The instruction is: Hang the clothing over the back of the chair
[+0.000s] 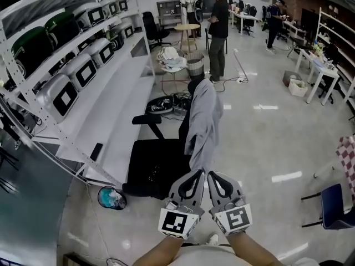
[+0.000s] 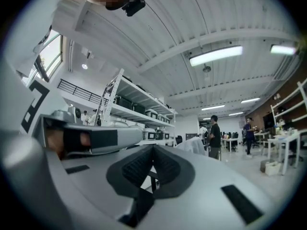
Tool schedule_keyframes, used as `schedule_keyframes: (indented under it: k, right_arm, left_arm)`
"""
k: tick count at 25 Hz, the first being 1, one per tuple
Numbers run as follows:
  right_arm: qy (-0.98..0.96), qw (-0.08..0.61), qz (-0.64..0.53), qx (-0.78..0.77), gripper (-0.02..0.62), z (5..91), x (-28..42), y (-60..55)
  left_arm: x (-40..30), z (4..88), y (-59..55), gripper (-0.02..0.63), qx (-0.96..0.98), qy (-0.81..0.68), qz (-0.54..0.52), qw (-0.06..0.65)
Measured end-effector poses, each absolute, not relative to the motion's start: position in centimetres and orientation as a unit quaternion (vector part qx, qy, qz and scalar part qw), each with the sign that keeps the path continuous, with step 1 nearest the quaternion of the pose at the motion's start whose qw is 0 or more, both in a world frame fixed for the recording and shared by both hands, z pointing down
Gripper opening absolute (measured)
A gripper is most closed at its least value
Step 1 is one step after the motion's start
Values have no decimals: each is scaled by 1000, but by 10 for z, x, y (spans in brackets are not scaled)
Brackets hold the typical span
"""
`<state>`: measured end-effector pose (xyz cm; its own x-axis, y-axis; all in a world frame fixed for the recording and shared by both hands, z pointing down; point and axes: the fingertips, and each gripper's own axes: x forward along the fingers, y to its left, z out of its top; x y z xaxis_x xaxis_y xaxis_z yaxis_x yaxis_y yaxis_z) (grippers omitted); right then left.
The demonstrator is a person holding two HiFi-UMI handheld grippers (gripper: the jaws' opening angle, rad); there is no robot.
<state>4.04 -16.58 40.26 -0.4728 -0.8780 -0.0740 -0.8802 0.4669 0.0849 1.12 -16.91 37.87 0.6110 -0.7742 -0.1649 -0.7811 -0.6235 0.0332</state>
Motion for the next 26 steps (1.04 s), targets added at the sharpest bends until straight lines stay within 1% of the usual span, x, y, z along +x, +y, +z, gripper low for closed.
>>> schedule_keyframes:
  k: [9,26]
  right_arm:
    - [854,13,59,-517,15,397,44,-164]
    - [859,6,56,-508,15,400,16,-170]
  left_arm:
    - [4,386,-156,8,-894,442,72,24]
    - [-20,390,-158,8,-894,441,79,13]
